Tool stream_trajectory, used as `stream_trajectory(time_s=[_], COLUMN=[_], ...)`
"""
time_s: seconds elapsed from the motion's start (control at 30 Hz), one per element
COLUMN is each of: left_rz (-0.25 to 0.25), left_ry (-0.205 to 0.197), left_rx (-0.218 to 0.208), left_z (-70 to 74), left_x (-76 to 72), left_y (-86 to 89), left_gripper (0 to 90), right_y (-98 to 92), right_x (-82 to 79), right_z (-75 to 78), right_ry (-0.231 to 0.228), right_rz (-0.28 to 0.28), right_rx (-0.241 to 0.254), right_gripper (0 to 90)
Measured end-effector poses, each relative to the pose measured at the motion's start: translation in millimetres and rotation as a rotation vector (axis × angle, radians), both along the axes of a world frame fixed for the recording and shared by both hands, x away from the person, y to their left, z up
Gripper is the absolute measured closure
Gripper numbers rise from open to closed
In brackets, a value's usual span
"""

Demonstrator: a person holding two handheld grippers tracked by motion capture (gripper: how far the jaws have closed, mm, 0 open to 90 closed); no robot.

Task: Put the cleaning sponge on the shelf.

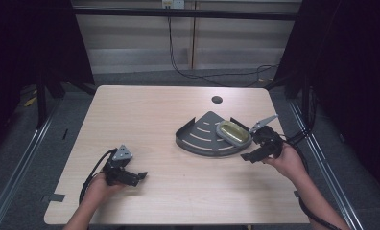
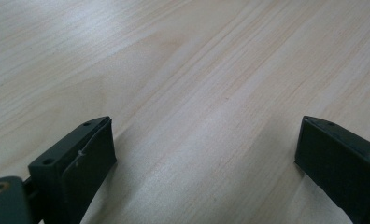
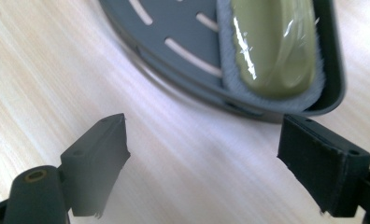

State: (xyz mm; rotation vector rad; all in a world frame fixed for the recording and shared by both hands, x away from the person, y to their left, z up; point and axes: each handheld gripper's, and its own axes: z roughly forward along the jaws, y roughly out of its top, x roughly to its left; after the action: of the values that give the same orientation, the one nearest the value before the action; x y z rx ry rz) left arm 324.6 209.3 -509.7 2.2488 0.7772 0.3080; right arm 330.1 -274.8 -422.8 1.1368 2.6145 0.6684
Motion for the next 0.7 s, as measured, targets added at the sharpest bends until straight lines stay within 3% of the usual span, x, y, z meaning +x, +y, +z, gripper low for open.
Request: stream_trajectory(time_s=[0.3, 0.7], left_rz=[0.001, 0.002], left_ry=[0.000, 0.000], left_rx=[0.000, -0.004], left_z=[0.0, -0.2], left_x=[0.0, -0.2], left_y=[0.0, -0.2], left_gripper=[4.5, 4.5], right_y=[-4.5, -13.7], right_x=[-23.5, -38.0], right_z=[-21.3, -37.9], right_ry=[-0.007, -0.008], right_rz=[-0.005, -0.029], right_rx=[0.024, 0.038], right_gripper=[15.2, 15.1])
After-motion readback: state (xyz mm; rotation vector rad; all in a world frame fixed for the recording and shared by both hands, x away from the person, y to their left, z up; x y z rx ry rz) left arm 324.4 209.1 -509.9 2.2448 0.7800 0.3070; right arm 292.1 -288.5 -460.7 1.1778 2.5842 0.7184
